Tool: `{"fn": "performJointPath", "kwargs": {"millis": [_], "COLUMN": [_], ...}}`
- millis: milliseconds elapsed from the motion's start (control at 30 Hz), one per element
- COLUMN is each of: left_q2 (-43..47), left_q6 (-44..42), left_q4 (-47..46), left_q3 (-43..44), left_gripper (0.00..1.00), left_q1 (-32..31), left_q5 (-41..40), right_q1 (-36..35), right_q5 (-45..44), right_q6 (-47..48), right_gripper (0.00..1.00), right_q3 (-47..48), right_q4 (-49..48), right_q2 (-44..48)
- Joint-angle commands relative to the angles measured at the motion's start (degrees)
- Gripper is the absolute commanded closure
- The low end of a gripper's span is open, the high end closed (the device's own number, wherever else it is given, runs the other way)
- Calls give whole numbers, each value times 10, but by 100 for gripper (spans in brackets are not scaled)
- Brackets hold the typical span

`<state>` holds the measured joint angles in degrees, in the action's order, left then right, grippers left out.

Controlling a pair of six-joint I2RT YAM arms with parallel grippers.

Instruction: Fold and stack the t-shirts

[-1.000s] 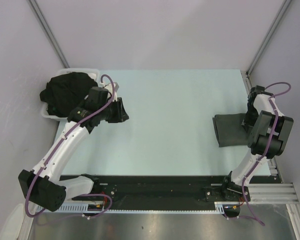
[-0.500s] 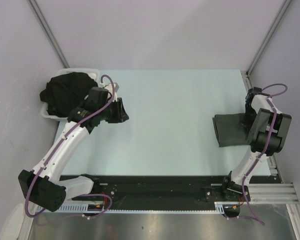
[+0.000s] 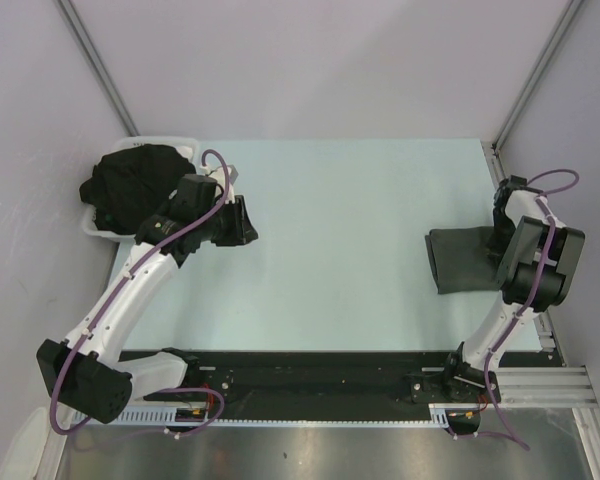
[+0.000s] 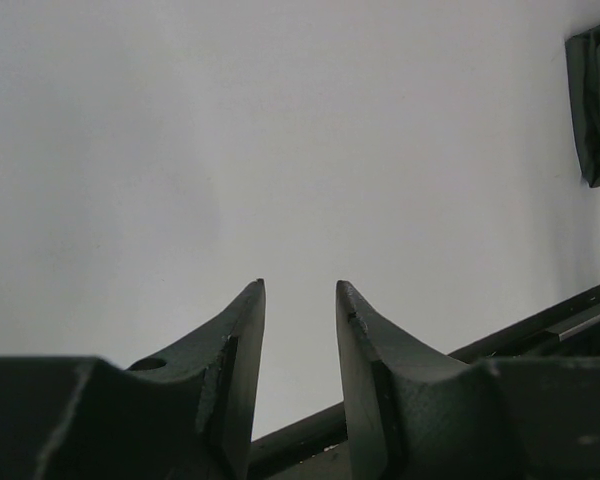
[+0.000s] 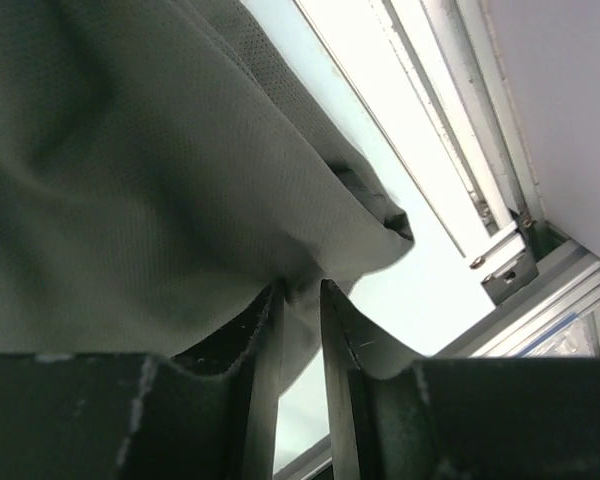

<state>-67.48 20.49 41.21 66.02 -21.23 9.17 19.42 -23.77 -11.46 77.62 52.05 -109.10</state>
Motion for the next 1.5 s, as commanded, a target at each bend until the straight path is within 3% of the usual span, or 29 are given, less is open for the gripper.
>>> {"fn": "performJointPath", "kwargs": {"millis": [0,233,367,733,1467], "left_q2": [0,-2,2,10,1], "left_q6": [-3,-2,-3,-4,-5], "left_q4": [-20,-21,-19,-9,-13], "left_q3": [0,2,-4,-1,1], "left_gripper": [60,60,60,60,60], "left_q1": [-3,-3,-2,-3,-2], "left_q5": [1,3,3,-1,-4], "right_q1": [-20,-34,-42,-36,3], "right_q5": [-20,-23,-4,-15,-52], "right_q6": [9,6,-3,-7,-1], "right_gripper": [74,77,100,100,100], "right_q3": [14,25,26,25,9], "right_q4": [6,28,21,21,6], "right_q2": [75,72,74,2,-33]}}
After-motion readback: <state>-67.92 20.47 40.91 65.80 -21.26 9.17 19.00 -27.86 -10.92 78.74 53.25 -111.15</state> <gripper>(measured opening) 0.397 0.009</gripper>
